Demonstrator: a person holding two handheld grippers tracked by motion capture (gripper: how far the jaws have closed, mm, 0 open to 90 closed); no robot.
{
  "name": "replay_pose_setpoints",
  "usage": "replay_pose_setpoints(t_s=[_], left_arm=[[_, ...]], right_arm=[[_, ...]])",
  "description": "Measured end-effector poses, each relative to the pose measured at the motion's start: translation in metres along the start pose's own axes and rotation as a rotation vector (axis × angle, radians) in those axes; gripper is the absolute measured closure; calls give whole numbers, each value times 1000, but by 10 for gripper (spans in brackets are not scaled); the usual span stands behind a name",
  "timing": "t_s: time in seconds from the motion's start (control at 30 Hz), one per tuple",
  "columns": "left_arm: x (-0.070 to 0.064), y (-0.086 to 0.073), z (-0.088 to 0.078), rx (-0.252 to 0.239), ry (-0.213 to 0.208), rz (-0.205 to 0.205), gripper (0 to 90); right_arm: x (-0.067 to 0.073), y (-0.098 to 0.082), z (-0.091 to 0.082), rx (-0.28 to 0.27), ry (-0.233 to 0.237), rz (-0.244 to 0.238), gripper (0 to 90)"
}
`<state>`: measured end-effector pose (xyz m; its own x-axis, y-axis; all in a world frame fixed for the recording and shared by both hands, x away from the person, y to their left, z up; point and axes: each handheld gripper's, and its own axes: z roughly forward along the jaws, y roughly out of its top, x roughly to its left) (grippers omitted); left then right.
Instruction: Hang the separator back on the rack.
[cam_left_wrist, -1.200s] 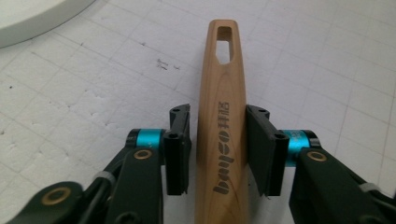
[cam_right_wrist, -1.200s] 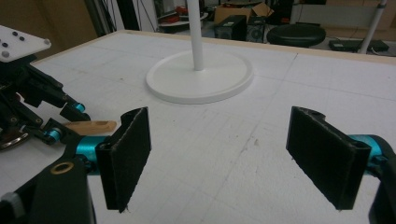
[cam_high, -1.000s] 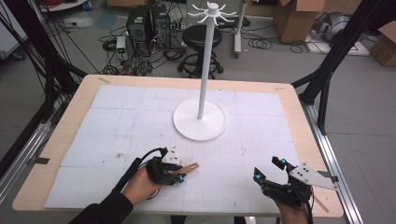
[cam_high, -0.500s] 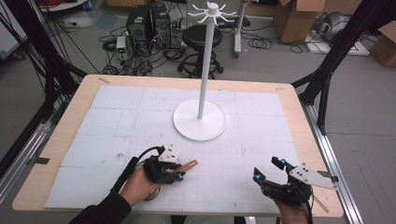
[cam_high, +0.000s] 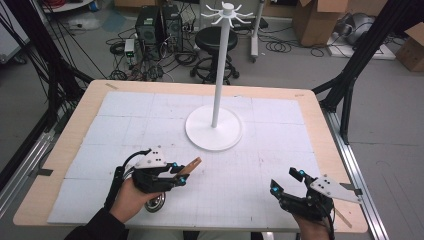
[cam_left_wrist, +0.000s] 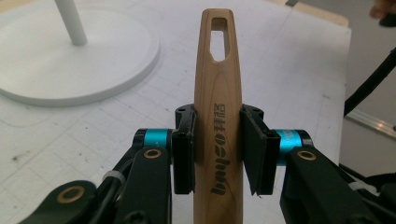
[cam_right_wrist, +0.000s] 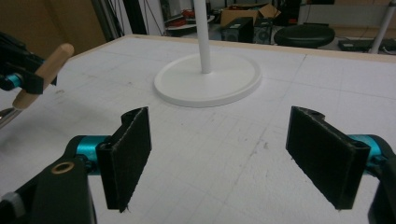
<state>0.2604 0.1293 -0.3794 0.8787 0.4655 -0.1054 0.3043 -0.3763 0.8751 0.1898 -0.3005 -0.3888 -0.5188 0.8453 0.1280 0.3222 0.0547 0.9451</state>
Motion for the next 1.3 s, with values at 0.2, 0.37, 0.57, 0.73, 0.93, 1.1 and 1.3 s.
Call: replay_pose_setpoints(t_s=[0.2,0.37,0.57,0.73,0.93,1.1,1.3], left_arm=[[2,-2,-16,-101,-42,-5,673],[0,-5,-23,-157,-69,12,673],[-5,-5,-28,-208,-110,27,673],[-6,-8,-30,-239,-142,4,673],[-10,-9,-30,-263,-158,20,673],[-13,-9,-30,-281,-188,26,673],[-17,-7,-30,-299,-211,46,672]], right_arm=[[3,5,4,-31,117,20,191],[13,11,13,-64,231,3,185],[30,17,25,-38,367,-9,207],[40,23,33,-27,439,-4,235],[53,33,48,-41,537,-21,208],[70,50,65,-39,598,-61,208],[89,65,88,-27,694,-83,308]])
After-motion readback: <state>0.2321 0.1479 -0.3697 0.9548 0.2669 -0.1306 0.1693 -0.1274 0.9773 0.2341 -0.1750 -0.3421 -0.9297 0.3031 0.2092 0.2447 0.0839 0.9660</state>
